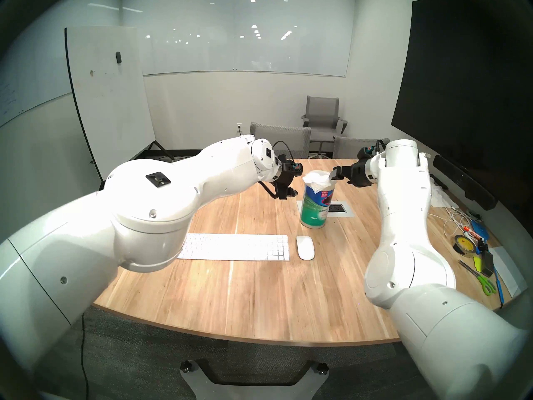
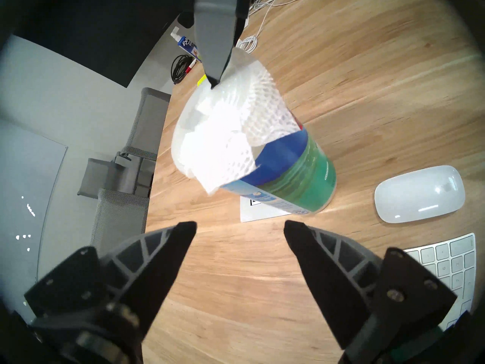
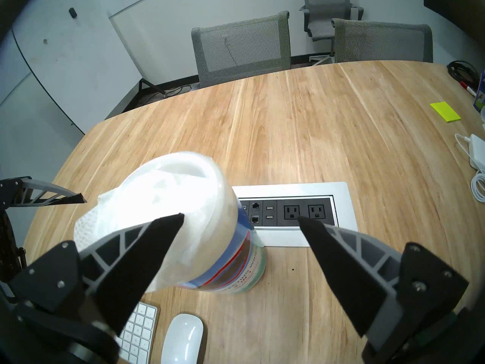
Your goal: Wipe the keyboards and mice with a disinfecting wipe, then set the wipe down
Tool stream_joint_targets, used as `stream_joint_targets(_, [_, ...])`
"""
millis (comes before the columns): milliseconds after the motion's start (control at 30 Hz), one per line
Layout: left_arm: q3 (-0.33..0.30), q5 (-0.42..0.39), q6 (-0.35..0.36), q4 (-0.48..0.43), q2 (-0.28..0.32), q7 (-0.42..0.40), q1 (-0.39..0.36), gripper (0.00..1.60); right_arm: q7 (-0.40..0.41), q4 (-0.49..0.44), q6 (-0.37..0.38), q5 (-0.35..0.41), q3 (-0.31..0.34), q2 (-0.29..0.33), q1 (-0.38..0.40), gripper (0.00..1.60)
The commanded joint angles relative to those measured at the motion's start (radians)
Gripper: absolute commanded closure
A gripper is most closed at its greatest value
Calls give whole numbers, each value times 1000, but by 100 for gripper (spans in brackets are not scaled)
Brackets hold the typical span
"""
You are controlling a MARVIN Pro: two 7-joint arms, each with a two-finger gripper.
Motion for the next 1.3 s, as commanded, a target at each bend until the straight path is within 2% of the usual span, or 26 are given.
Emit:
stream_joint_targets(0, [5, 10, -13, 5, -18, 17, -37, 38, 0, -9, -2, 0, -2, 2, 15, 0])
stream_joint_targets(267, [21, 35, -27, 9, -26, 29, -41, 38, 0, -9, -2, -1, -2, 2, 15, 0])
stream_joint_targets(1000, [53, 91, -58, 15, -52, 55, -48, 49, 0, -9, -2, -3, 0, 1, 15, 0])
stream_joint_targets(1233, [63, 111, -70, 17, -57, 64, -49, 64, 0, -9, -2, -3, 0, 0, 15, 0])
stream_joint_targets(1267, [64, 113, -71, 17, -57, 65, -48, 80, 0, -9, -2, -4, 0, 0, 15, 0])
